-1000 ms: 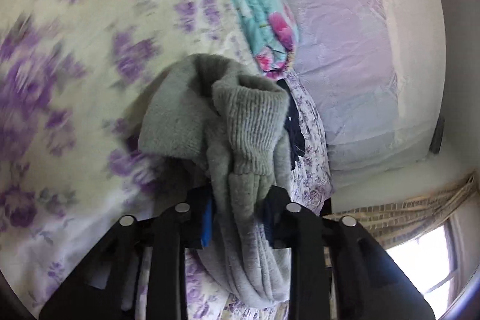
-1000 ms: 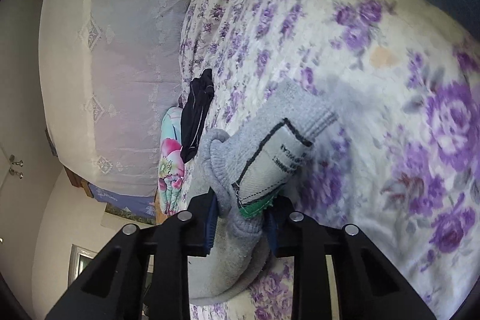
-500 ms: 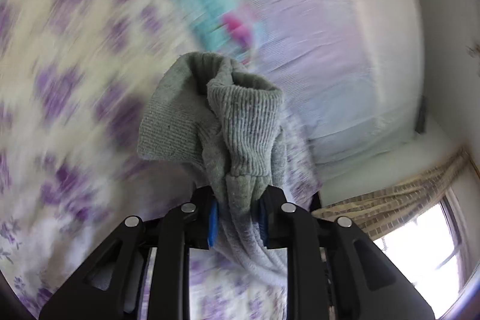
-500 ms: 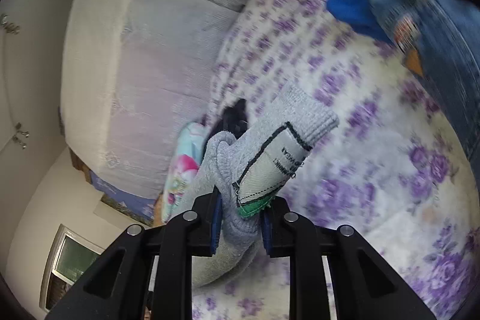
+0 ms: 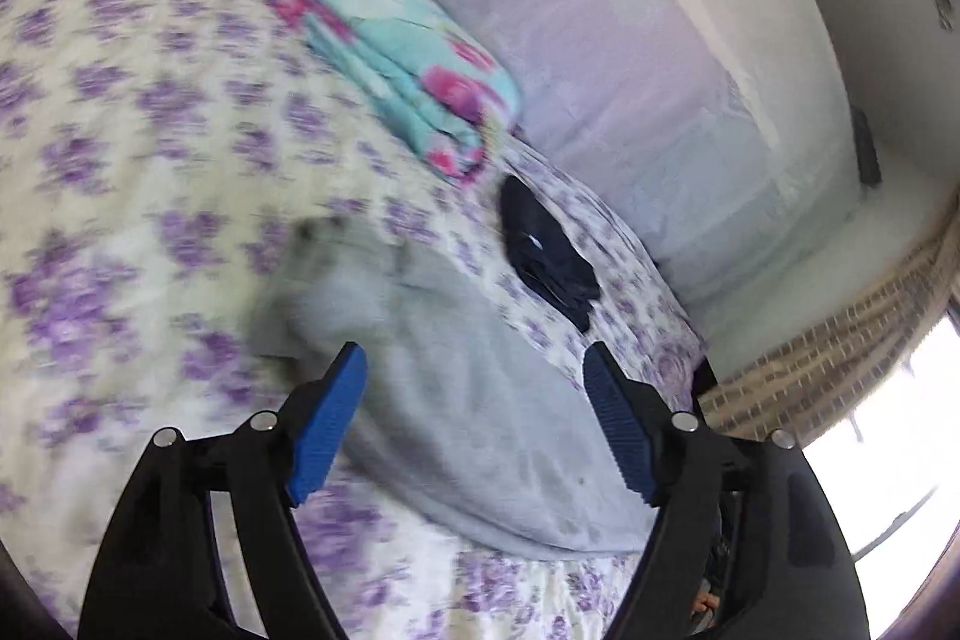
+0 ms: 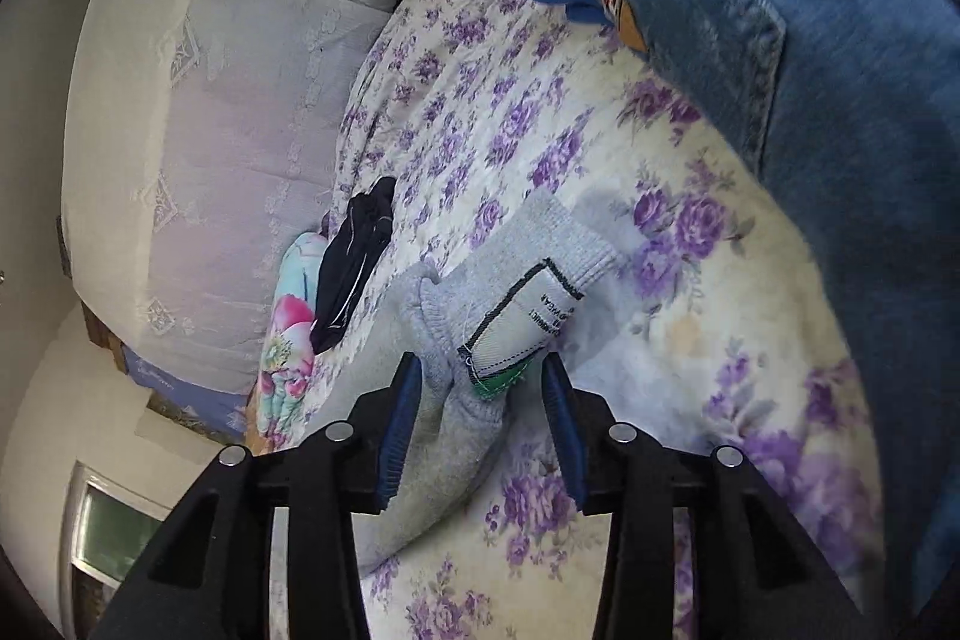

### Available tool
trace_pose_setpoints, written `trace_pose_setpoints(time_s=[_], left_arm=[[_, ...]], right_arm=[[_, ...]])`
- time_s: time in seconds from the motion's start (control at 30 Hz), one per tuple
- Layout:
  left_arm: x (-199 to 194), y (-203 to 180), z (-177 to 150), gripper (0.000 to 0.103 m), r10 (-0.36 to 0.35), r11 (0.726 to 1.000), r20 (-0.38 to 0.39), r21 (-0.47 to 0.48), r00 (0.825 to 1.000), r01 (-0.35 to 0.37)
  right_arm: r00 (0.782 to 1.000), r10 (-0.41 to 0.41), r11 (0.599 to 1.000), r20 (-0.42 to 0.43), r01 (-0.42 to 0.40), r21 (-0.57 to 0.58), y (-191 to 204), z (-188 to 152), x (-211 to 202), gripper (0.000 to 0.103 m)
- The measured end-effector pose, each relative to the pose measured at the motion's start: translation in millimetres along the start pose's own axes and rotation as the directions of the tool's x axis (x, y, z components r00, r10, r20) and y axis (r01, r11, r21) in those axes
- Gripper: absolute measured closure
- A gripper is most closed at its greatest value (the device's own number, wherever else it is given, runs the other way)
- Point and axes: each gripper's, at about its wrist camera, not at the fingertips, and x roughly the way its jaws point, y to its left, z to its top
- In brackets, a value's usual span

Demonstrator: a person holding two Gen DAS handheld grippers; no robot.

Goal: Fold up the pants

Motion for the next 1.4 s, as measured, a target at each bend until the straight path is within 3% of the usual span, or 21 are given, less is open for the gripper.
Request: trace_pose_setpoints(time_s=[0.1,0.17,0.23,0.3,0.37,0.43,0.53,0.6,0.7,0.8,0.83,0.9,0.97,1.03,1.13,1.2,1.27,1.33,1.4], left_arm=[[44,-27,-7,0.030,-0.019,0.996,-0.072,0.086,0.997,0.025],[69,-34,-14,0.030,0.001,0.992,-0.102,0.122,0.995,0.012],[91,-26,-24,0.030,0.027,0.993,-0.152,0.120,0.988,-0.009],[97,-8,-34,0.030,0.045,0.995,-0.165,0.097,0.985,-0.029],[89,8,-42,0.036,0.001,0.997,-0.164,0.074,0.986,0.011],[79,24,-45,0.045,-0.035,0.998,-0.163,0.050,0.986,0.044],[68,42,-46,0.050,-0.087,0.996,-0.175,-0.005,0.981,0.088],[62,44,-45,0.050,-0.109,0.994,-0.179,-0.039,0.978,0.104],[61,16,-41,0.040,-0.107,0.993,-0.177,0.032,0.978,0.114],[82,-29,-45,0.026,-0.171,0.971,-0.250,0.122,0.953,0.206],[91,-42,-49,0.022,-0.187,0.961,-0.280,0.146,0.942,0.235],[115,-61,-61,0.021,-0.211,0.943,-0.347,0.174,0.914,0.284],[146,-67,-76,0.021,-0.215,0.940,-0.427,0.154,0.878,0.305],[168,-62,-90,0.021,-0.172,0.949,-0.482,0.154,0.859,0.276],[167,-60,-105,0.022,-0.146,0.926,-0.504,0.233,0.851,0.297],[162,-60,-115,0.022,-0.130,0.906,-0.517,0.284,0.846,0.313],[159,-61,-124,0.021,-0.099,0.891,-0.517,0.334,0.850,0.307],[158,-63,-127,0.019,-0.083,0.879,-0.514,0.365,0.854,0.305],[158,-63,-126,0.016,-0.103,0.879,-0.521,0.351,0.847,0.323]], right_arm=[[0.998,0.025,0.992,0.052,-0.018,-0.126,41,-8,-15,0.052],[0.995,0.101,0.976,-0.018,-0.102,-0.190,73,-13,-3,0.041],[0.972,0.179,0.944,-0.151,-0.213,-0.253,110,-27,21,0.038],[0.936,0.223,0.907,-0.273,-0.302,-0.295,142,-48,46,0.038],[0.891,0.228,0.877,-0.392,-0.362,-0.315,168,-73,77,0.038],[0.853,0.178,0.862,-0.490,-0.375,-0.340,184,-98,109,0.037],[0.826,0.059,0.884,-0.561,-0.303,-0.354,174,-118,150,0.037],[0.814,0.072,0.898,-0.576,-0.304,-0.317,156,-120,159,0.044],[0.789,0.054,0.896,-0.612,-0.309,-0.320,162,-115,157,0.044],[0.757,0.083,0.889,-0.648,-0.350,-0.295,180,-105,158,0.035],[0.741,0.127,0.886,-0.659,-0.384,-0.261,192,-97,163,0.035],[0.685,0.215,0.868,-0.696,-0.461,-0.185,219,-79,182,0.031],[0.644,0.243,0.849,-0.726,-0.503,-0.163,244,-67,207,0.028],[0.610,0.232,0.850,-0.757,-0.506,-0.148,261,-58,239,0.025],[0.545,0.186,0.870,-0.817,-0.477,-0.121,275,-56,290,0.025],[0.520,0.138,0.869,-0.843,-0.472,-0.149,282,-62,316,0.025],[0.457,0.088,0.865,-0.885,-0.476,-0.159,287,-75,344,0.025],[0.412,0.040,0.855,-0.911,-0.486,-0.182,291,-89,362,0.025],[0.340,0.012,0.849,-0.940,-0.501,-0.170,291,-104,373,0.025]])
